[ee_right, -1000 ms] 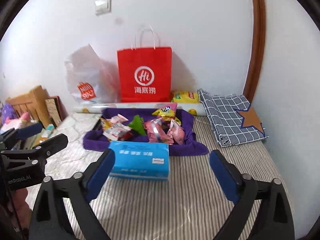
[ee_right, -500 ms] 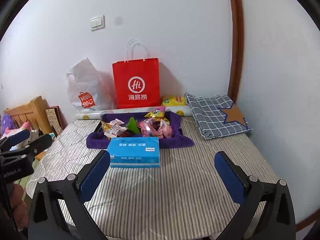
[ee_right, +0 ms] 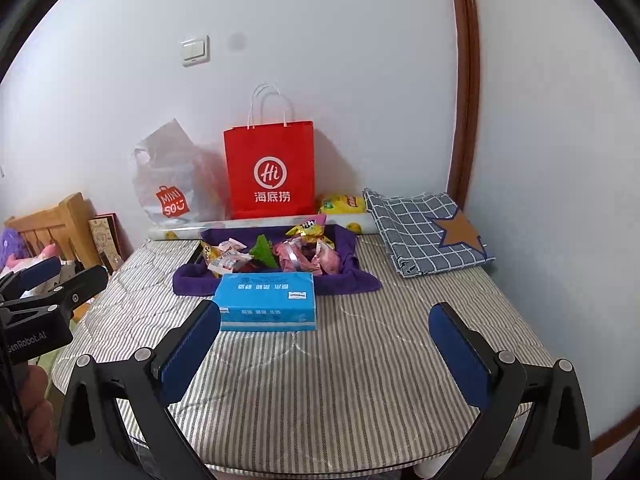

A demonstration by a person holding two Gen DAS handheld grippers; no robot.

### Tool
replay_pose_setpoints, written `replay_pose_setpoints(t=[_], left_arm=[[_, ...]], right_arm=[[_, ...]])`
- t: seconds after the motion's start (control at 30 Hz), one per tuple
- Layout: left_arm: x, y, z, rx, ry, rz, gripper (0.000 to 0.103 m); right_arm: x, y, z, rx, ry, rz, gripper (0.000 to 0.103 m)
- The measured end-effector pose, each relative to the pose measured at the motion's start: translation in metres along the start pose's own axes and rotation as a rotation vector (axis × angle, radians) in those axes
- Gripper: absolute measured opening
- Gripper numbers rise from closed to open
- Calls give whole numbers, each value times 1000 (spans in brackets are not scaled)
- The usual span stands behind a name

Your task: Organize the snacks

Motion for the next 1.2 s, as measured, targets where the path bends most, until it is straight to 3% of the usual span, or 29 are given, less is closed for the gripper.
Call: replay_pose_setpoints(t=[1.2], left_arm=[[3, -4, -2, -1, 10, -5, 101]], right_arm=[[-1, -4, 0, 5, 10, 2, 103]])
Point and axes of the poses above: each gripper's, at about its wrist camera, not at the fingertips, and y roughly the way its jaws point, x to its right, z to its top, the point moved 10 cm from there along y, roughly the way its jaws point, and after that the axes turned 11 degrees about -x, right-handed, at the moved point
